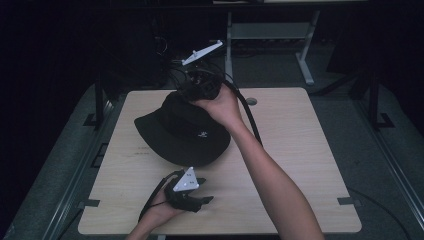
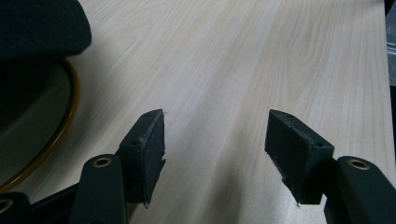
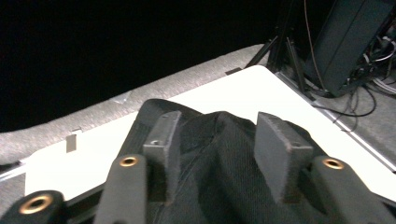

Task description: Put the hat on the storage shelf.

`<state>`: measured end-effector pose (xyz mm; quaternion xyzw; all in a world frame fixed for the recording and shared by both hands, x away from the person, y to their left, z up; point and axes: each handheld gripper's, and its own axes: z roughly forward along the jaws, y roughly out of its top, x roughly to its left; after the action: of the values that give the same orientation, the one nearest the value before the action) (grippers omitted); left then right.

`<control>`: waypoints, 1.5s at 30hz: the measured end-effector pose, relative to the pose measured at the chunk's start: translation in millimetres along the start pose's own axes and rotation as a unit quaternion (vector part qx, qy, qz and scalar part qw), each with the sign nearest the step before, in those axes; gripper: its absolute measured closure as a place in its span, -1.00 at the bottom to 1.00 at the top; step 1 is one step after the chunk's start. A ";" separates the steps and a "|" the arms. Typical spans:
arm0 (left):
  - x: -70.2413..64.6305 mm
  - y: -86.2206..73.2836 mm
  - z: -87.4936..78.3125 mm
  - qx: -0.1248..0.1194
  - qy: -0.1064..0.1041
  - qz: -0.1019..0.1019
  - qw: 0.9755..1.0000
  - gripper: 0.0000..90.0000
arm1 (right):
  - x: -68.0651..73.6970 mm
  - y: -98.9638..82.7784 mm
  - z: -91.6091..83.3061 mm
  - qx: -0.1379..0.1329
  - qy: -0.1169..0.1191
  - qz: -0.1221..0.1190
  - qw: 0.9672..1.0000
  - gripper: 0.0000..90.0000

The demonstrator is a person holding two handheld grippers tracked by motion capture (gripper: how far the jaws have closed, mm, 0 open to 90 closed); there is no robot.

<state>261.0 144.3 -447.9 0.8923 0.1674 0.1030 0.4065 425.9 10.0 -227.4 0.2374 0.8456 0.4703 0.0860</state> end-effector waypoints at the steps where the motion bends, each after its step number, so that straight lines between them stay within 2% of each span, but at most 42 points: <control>1: -0.3 0.2 0.1 0.000 0.000 0.001 1.000 -0.17 | -0.8 -0.9 -0.8 0.000 0.002 0.009 1.000 0.06; 4: -0.2 0.8 0.0 0.000 -0.002 0.002 1.000 -0.17 | -3.9 -4.7 -4.7 -0.009 0.009 0.020 1.000 0.02; 7: 0.1 0.9 0.2 0.000 -0.001 0.004 1.000 -0.17 | -7.4 -7.0 -9.0 -0.014 0.014 0.022 1.000 -0.03; 12: -0.9 -0.2 1.4 0.000 -0.004 -0.003 1.000 -0.18 | -12.9 -13.4 -16.8 -0.033 0.028 0.023 0.999 -0.09; 19: -0.7 -1.4 -1.1 -0.001 -0.002 -0.006 1.000 -0.18 | -23.0 -26.2 -24.4 -0.046 0.031 0.033 0.998 -0.15; 27: -2.0 -2.7 -2.3 0.000 0.001 -0.001 1.000 -0.21 | -33.0 -37.4 -35.3 -0.051 0.022 0.050 0.997 -0.24; 31: -4.0 -2.1 -1.2 -0.003 0.005 -0.007 1.000 -0.25 | -37.5 -42.6 -39.6 -0.055 0.025 0.063 0.996 -0.26; 45: -3.1 -2.9 -1.3 0.000 0.013 -0.004 1.000 -0.31 | -50.4 -58.2 -56.7 -0.055 0.006 0.078 0.995 -0.34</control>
<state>257.1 145.8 -449.4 0.8901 0.1761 0.1132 0.4049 430.3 -83.0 -249.2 0.2950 0.7975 0.5231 0.0574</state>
